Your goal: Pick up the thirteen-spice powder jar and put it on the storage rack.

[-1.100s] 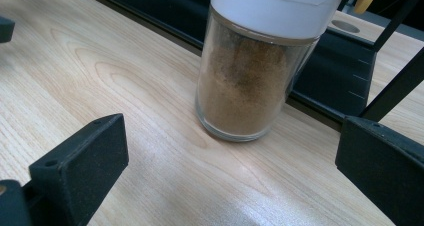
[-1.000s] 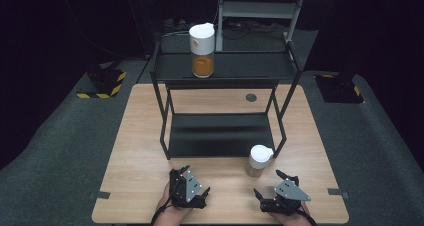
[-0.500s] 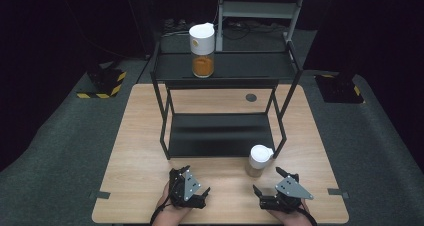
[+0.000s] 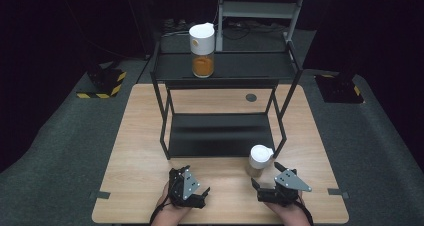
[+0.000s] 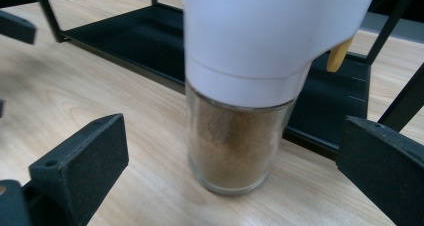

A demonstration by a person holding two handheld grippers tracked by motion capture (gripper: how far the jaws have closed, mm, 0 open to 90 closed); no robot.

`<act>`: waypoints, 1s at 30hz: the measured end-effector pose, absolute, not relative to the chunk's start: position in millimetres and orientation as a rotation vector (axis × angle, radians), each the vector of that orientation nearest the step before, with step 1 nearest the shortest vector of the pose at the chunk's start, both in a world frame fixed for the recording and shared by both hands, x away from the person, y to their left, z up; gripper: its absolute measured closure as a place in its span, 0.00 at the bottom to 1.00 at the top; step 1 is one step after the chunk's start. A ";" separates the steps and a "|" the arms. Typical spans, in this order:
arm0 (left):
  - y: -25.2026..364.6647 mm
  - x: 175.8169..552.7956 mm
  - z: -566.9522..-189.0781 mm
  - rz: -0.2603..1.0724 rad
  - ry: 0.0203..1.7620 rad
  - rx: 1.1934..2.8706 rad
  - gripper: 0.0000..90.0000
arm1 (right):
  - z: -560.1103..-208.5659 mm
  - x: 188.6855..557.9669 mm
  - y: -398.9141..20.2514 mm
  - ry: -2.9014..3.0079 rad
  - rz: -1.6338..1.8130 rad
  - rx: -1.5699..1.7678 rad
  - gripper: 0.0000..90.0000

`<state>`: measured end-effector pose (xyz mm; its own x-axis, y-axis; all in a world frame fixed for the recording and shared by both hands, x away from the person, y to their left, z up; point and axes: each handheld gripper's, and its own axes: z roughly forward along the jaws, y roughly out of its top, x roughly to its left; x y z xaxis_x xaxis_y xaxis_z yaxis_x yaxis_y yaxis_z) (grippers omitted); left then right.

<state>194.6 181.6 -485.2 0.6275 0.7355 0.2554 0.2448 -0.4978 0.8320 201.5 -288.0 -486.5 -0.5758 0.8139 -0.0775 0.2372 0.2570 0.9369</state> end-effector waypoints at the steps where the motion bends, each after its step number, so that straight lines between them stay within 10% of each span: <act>1: 181.8 194.7 -485.5 0.775 0.765 2.046 0.01 | -486.8 202.5 -286.3 1.960 1.318 0.957 0.00; 30: 184.8 196.0 -486.0 0.757 0.757 2.038 0.01 | -505.5 216.3 -268.3 1.825 1.418 1.025 0.25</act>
